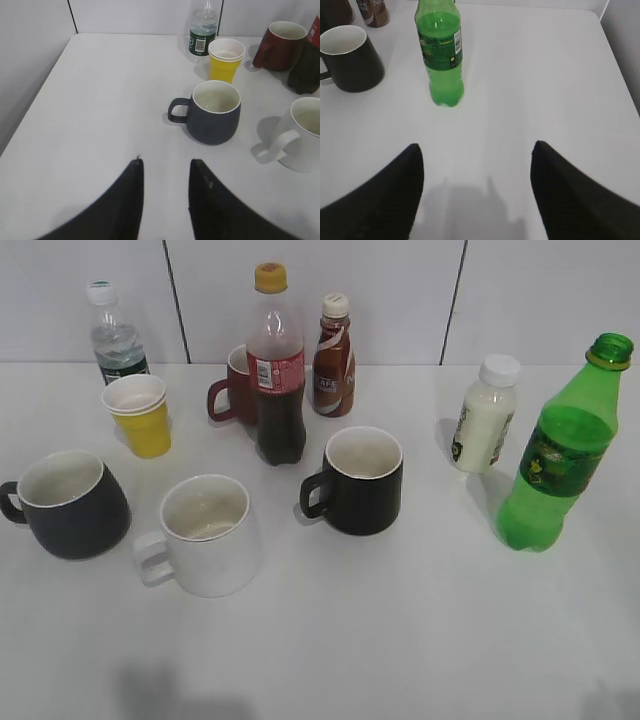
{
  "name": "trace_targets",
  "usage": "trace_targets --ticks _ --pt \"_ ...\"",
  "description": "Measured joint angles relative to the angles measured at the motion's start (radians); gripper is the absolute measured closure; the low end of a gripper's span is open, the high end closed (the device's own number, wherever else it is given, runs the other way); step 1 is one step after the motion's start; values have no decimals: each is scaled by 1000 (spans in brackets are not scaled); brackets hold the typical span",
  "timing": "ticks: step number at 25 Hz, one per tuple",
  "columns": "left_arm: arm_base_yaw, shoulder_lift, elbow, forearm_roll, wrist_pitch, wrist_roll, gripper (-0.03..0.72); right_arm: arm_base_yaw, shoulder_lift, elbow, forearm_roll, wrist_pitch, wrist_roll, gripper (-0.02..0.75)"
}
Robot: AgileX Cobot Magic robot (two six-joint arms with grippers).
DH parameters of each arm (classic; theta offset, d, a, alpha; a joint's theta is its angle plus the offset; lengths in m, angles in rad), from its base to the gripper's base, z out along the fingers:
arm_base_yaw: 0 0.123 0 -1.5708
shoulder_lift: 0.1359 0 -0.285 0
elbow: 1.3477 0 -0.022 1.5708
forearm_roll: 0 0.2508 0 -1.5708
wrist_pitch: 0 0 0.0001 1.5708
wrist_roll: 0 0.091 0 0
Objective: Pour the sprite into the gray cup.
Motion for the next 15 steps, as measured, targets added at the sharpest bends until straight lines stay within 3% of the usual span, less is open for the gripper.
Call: trace_targets --ticks 15 --pt "0 0 0 0 0 0 449 0 0 0 0 0 0 237"
